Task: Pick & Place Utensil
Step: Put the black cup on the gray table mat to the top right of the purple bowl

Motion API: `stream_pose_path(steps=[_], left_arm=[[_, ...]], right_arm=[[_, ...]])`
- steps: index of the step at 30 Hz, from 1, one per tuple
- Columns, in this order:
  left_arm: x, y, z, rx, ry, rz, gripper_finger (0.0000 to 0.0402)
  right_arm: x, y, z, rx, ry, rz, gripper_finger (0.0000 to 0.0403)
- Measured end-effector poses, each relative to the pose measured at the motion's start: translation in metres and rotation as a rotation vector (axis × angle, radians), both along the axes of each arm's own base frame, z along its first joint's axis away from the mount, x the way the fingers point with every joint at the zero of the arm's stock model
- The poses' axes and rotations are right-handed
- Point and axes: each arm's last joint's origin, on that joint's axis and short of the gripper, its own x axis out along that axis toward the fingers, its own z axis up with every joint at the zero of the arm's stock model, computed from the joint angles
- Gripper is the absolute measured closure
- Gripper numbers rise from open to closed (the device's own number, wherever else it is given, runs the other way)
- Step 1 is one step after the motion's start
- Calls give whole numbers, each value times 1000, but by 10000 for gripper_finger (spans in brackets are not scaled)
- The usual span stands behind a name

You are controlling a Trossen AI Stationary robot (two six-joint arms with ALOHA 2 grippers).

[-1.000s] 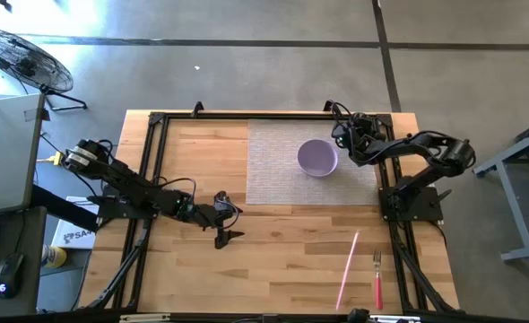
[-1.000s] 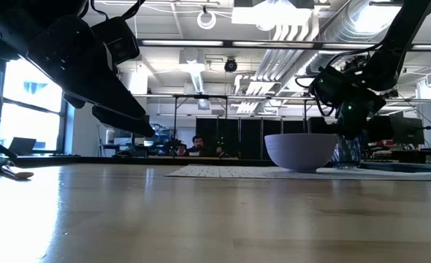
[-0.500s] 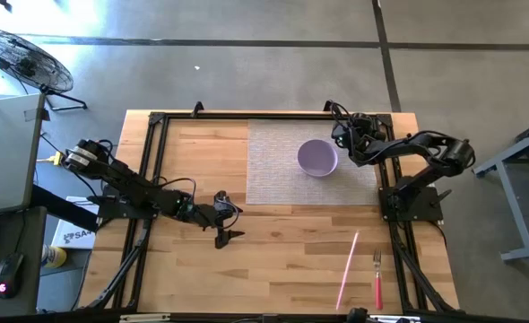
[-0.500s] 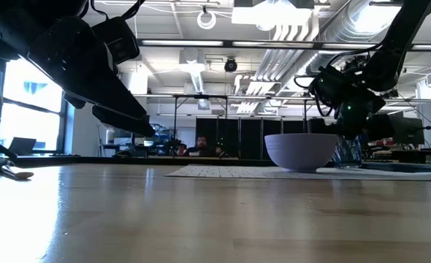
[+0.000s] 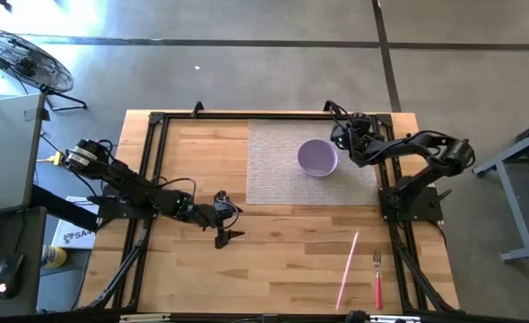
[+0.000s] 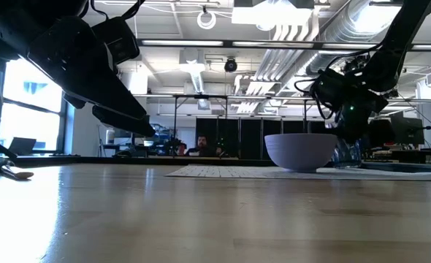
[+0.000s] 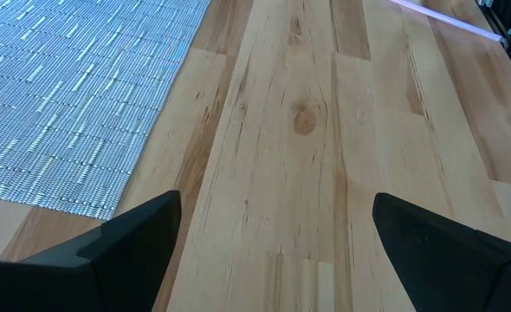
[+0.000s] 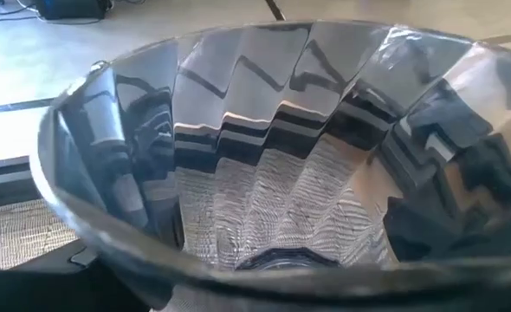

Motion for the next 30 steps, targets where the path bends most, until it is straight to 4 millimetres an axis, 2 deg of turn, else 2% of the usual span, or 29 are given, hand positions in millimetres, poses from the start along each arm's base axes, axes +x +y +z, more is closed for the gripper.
stream_pose_path(steps=[6,21,26,30], left_arm=[[0,0,0,0,0,0,25],[0,0,0,0,0,1,25],[0,0,0,0,0,1,25],[0,0,0,0,0,1,25]], right_arm=[[1,1,0,31,-37,33,6],[-14,19,25,134,-47,83,19],[-8,14,19,68,35,76,20],[2,7,10,20,26,78,20]])
